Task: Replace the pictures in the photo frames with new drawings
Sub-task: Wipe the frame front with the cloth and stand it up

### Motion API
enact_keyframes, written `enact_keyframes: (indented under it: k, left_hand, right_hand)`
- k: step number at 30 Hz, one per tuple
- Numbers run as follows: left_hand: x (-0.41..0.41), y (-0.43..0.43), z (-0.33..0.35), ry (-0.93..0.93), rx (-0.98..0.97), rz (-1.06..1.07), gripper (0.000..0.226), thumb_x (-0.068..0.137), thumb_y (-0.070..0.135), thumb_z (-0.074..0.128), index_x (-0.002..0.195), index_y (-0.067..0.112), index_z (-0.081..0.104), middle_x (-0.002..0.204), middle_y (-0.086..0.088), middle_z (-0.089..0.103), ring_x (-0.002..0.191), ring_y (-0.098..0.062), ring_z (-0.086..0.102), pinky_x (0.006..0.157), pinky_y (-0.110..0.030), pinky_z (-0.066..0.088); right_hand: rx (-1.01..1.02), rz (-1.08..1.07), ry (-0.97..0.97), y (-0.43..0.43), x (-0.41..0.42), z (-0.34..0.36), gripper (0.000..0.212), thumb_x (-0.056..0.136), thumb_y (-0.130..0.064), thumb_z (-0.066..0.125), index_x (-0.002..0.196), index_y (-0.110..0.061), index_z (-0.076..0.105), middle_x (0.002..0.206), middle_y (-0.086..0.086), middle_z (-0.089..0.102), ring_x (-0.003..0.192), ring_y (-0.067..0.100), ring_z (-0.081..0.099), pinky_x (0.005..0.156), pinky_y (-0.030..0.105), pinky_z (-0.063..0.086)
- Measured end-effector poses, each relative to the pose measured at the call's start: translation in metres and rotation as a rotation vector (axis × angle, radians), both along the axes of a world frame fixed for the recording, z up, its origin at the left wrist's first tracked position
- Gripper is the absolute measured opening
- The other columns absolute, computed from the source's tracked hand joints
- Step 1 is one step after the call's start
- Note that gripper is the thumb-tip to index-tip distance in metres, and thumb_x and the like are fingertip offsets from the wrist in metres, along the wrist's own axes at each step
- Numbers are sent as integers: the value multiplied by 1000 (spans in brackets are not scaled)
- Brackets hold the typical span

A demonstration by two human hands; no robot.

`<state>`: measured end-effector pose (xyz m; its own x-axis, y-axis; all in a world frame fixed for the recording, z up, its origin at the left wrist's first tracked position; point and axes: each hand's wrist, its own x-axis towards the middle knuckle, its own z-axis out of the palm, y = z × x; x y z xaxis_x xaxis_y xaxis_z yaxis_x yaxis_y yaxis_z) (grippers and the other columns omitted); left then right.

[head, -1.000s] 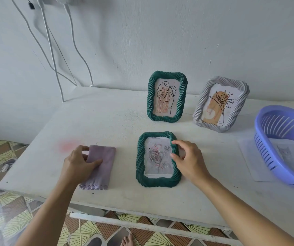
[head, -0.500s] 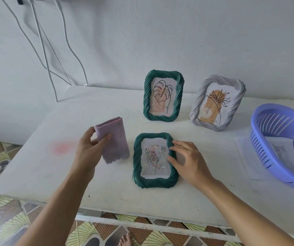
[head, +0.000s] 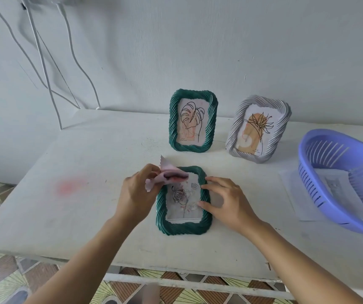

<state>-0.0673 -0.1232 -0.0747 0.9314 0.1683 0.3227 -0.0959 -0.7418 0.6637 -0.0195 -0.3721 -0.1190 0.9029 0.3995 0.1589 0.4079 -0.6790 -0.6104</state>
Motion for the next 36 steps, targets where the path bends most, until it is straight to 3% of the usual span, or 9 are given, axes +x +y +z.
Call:
enact_keyframes:
  k: [3,8,11,15,20,24,29,32,36]
  left_hand:
    - [-3,1,-4,-34,7,-13,19,86,18,78,101,16,65,91,9,75,79,-15,70,64,-27,52]
    - [-10,-1,0,4,-103,-83,17,89,28,73,104,21,70,93,21,72,81,1,66,65,-9,45]
    - [-8,-7,9,-9,-139,-111,10,89,30,74,96,22,73,88,19,73,81,-5,66,66,-10,44]
    - [2,-6,19,27,-242,-120,11,90,32,74,94,22,76,86,18,75,84,-5,69,73,-8,44]
    - [13,8,31,100,-523,-129,15,89,15,74,103,22,74,90,-1,77,86,-19,73,75,-33,58]
    - [11,15,40,160,-803,-247,36,89,5,71,124,9,62,113,-19,70,105,-38,68,91,-52,54]
    - [3,10,52,105,-939,-260,47,85,4,71,129,18,58,118,-12,71,103,-29,69,87,-40,58]
    - [3,6,58,107,-870,-171,35,88,18,72,122,21,66,110,-7,73,100,-26,70,85,-39,58]
    - [5,6,68,265,-763,-203,26,96,33,61,113,15,72,109,-11,72,94,-9,65,80,-23,47]
  right_hand:
    - [-7,6,12,1,2,2,49,79,-48,78,121,-24,69,135,-8,57,127,12,49,108,45,41]
    - [49,15,12,11,3,20,65,82,-62,64,136,-26,56,134,-8,57,127,9,47,109,34,40]
    - [109,111,9,28,11,40,64,83,-46,75,139,-25,52,136,-9,55,128,5,45,109,22,36]
    - [228,268,68,55,21,59,41,85,-19,77,124,-21,64,119,-11,66,113,2,58,98,20,45]
    - [432,216,198,65,29,66,27,89,-5,69,114,-16,68,104,-4,71,102,11,66,90,30,55]
    - [626,218,299,69,29,83,28,89,-3,70,116,-9,66,108,7,71,104,14,67,91,30,55]
    - [803,236,484,68,24,101,30,89,-5,71,118,-8,63,112,12,71,110,28,67,96,39,55]
    - [781,212,487,69,20,104,26,89,-9,71,115,-8,66,110,10,73,106,25,69,94,38,56]
    - [779,149,498,68,15,104,24,90,-11,70,114,-10,69,108,8,75,105,21,70,92,34,56]
